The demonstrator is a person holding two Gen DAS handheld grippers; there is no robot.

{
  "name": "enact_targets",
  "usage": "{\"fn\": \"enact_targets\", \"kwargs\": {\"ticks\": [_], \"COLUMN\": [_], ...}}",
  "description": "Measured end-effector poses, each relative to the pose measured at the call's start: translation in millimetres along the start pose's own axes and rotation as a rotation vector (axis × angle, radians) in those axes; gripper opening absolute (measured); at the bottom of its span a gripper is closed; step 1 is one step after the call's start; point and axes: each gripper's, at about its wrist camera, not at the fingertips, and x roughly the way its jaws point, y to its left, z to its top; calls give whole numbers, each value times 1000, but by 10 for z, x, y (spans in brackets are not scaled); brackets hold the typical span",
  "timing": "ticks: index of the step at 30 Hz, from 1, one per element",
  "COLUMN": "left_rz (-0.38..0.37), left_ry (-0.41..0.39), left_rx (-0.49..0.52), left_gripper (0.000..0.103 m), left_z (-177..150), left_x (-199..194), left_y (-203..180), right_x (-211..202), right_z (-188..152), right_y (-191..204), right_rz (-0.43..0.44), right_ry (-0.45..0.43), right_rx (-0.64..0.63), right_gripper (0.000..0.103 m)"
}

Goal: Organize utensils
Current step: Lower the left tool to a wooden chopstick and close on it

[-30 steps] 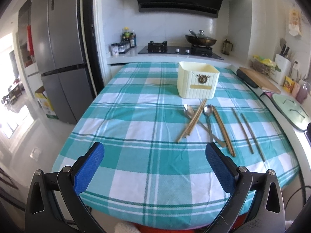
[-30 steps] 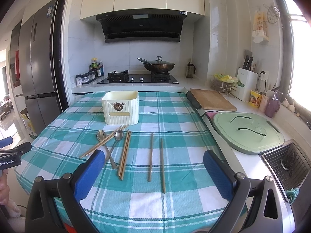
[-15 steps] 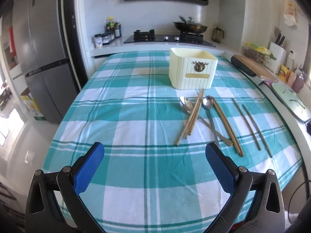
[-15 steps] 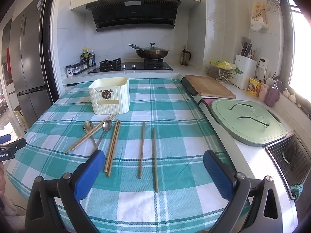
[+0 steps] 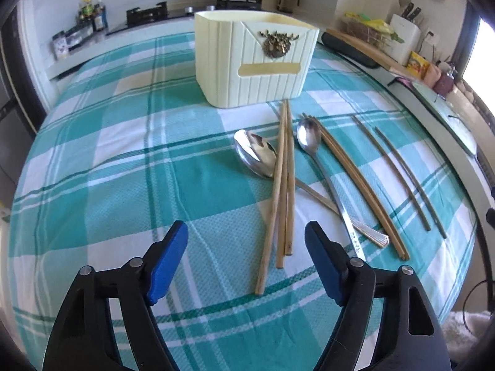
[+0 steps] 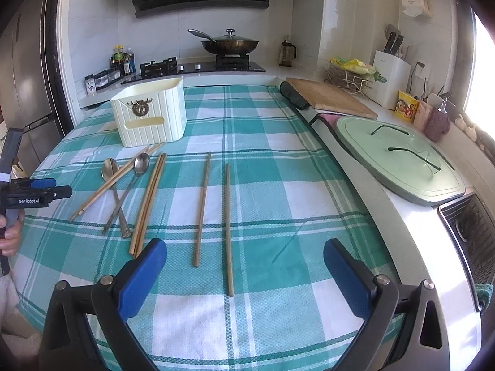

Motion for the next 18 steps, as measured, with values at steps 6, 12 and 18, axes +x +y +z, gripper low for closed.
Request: {"fn": "enact_targets", "kwargs": {"ticks": [6,12,18], "left_rz": [-25,31,76], "left_ry": [94,99,87], "left_rx": [20,69,126], "left_gripper": [46,27,5], "left_z": [62,73,30], "left_x": [358,379,361], "left_y": [17,-35,-173], "right_x": [165,279,387], "right_z": [20,40,58], "right_y": [-8,1,19], "right_rz": [-2,1,2], "right_ry": [32,52,65], "right_rx": [0,6,1], "right_gripper": [103,103,103]}}
